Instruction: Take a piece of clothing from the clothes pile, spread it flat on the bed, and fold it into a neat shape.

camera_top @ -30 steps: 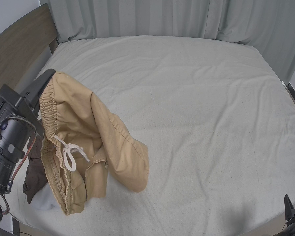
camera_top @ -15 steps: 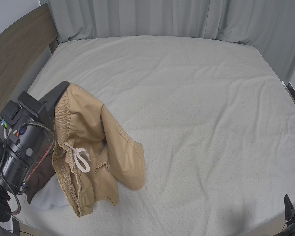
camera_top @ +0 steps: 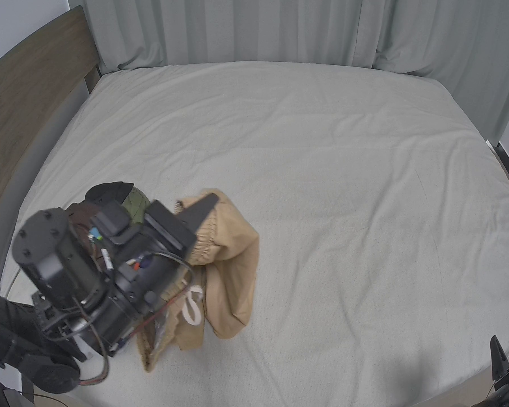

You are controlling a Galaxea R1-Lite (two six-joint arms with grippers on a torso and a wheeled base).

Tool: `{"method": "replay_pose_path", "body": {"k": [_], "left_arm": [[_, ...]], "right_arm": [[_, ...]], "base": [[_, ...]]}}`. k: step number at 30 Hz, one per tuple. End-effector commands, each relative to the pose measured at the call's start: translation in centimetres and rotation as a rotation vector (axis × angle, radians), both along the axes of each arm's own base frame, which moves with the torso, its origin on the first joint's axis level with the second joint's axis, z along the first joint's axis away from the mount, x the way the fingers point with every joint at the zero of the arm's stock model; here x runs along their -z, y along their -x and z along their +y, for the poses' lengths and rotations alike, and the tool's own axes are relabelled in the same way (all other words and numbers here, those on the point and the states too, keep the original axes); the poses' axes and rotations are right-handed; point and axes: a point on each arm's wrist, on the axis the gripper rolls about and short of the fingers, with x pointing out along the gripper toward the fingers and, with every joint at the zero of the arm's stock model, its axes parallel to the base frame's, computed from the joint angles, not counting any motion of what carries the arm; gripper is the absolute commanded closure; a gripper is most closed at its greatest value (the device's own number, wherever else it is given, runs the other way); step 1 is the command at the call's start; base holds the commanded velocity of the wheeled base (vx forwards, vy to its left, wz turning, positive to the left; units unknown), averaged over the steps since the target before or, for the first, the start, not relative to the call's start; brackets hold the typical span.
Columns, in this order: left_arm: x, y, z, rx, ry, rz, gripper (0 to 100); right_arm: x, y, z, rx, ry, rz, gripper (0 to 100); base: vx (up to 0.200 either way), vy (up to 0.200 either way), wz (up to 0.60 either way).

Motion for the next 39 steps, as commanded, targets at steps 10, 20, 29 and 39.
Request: {"method": "replay_pose_path", "body": {"k": [10, 20, 29, 39], "left_arm": [[2.4, 1.3, -15.0, 0.349, 0.050, -0.029, 100], [-8.2, 4.2, -13.7, 0.521, 0.365, -0.196, 100], [-6.8, -1.1, -7.4, 0.284, 0.270, -0.140, 100], [1.3, -3.6, -2.7, 0.127, -0.037, -0.034, 100]], "right_arm": [[0.5, 0.0, 0.0, 0.000, -0.001, 0.001, 0], [0.5, 0.0, 0.0, 0.000, -0.001, 0.001, 0], [0.5, 0.0, 0.0, 0.001, -0.001, 0.001, 0], [0.5, 0.0, 0.0, 0.001, 0.000, 0.001, 0]], "base": [[0.000, 0.000, 0.00], [0.000, 0.000, 0.00], [0.000, 0.000, 0.00], [0.000, 0.000, 0.00]]}}
